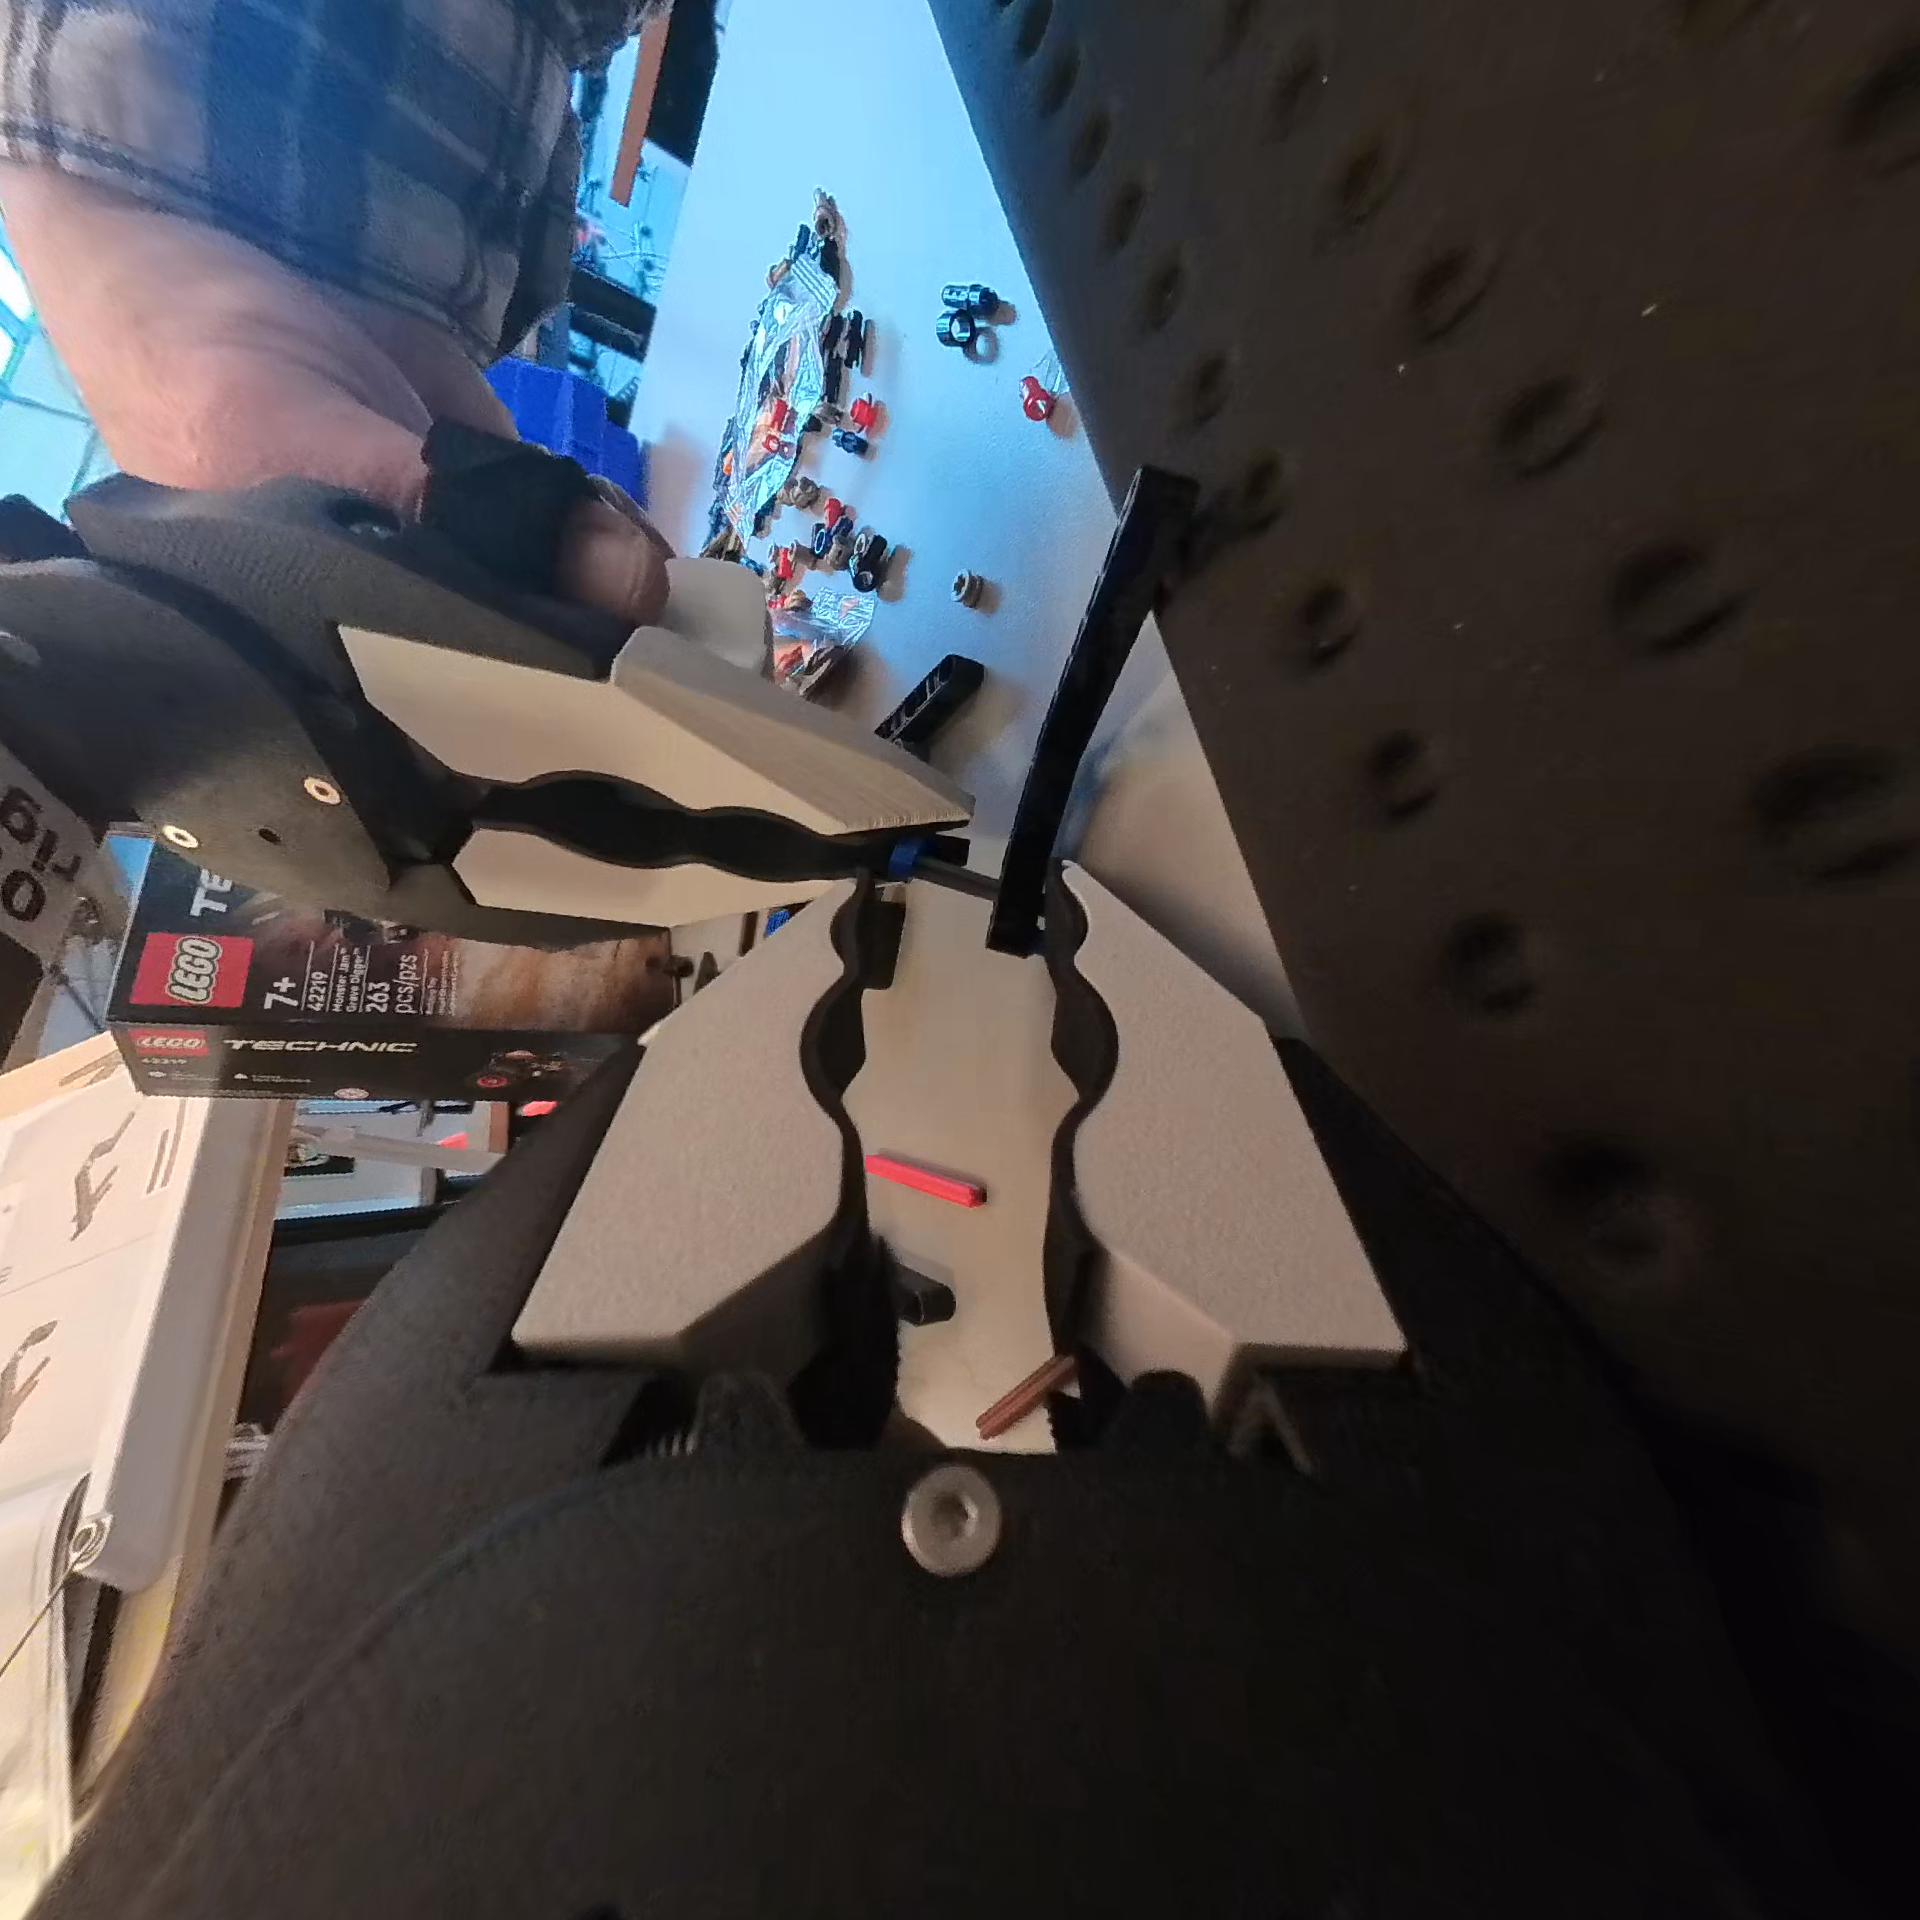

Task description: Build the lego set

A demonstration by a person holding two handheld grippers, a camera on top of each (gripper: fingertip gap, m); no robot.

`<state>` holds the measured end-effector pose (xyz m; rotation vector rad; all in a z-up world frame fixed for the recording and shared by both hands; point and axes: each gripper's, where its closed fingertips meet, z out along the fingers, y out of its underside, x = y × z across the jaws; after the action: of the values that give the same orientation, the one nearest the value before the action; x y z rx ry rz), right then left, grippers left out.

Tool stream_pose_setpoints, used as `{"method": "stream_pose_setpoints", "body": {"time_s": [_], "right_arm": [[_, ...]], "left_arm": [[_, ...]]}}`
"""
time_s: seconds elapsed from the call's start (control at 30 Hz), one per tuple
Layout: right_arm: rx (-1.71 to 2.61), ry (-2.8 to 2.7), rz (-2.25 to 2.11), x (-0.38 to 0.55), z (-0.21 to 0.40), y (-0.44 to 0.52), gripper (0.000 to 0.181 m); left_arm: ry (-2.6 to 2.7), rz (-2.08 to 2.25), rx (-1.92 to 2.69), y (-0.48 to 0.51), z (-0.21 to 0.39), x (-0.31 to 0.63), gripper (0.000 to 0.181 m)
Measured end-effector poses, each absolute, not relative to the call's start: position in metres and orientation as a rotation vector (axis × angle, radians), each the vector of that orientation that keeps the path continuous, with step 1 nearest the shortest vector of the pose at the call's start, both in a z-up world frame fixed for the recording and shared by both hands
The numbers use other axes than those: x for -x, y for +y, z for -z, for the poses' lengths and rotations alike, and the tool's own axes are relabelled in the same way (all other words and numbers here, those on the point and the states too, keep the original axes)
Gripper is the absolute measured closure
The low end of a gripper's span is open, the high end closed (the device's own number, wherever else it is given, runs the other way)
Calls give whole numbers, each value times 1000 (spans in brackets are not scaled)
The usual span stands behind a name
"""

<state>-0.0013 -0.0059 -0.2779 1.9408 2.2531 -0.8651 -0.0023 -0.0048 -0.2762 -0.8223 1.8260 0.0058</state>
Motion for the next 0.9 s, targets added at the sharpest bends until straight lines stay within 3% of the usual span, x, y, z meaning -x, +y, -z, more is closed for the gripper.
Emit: {"method": "stream_pose_setpoints", "body": {"time_s": [0.37,0.57,0.9], "right_arm": [[-1988,2213,901,-1,279,-4,177],[-1981,2214,928,2,278,-7,177],[-1954,2215,882,3,285,-8,176]], "left_arm": [[1770,-38,774,-5,267,3,149],[1798,-24,757,-9,271,3,162],[1834,21,792,-10,276,3,164]]}}
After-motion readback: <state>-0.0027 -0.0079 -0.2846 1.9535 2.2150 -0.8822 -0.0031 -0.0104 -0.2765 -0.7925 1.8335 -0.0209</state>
